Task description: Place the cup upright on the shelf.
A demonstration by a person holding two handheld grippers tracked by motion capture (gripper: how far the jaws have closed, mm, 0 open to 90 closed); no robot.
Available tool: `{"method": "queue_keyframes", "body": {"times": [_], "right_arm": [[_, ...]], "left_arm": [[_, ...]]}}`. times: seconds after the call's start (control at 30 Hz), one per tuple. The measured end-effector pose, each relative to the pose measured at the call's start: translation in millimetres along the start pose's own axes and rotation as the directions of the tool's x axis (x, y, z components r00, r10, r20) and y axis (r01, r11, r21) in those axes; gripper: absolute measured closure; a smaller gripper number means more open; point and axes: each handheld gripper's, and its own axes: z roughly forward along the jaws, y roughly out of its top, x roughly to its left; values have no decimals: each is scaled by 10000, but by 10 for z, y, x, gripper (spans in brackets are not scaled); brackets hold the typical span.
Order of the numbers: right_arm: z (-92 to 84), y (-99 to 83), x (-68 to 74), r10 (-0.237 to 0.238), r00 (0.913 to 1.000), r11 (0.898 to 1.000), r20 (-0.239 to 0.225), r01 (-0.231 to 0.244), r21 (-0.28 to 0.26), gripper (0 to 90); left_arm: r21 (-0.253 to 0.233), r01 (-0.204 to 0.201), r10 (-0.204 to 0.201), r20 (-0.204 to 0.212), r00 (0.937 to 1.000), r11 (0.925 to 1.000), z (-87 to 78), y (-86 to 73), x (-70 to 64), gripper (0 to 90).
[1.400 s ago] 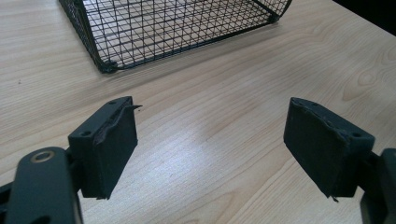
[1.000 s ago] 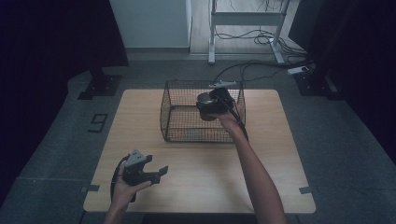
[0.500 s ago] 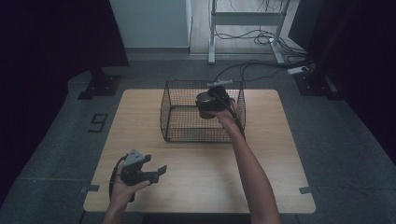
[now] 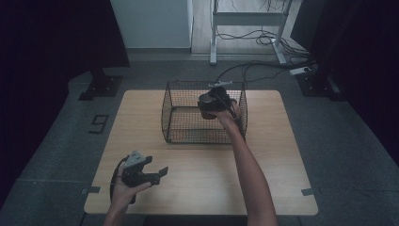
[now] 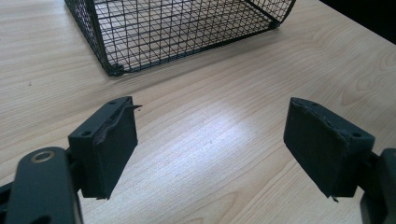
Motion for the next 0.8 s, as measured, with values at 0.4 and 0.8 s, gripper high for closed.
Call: {"method": "queue_keyframes", "body": {"times": [0.4, 0.8], "right_arm": [[196, -68, -83, 78, 9996, 9987, 276, -92, 504, 182], [308, -110, -141, 102, 9987, 9958, 495, -146, 902, 182]], "left_arm": [[40, 32, -32, -2, 10000, 10000, 17, -8, 8, 177], [59, 24, -24, 4, 10000, 10000, 21, -9, 7, 177]]}}
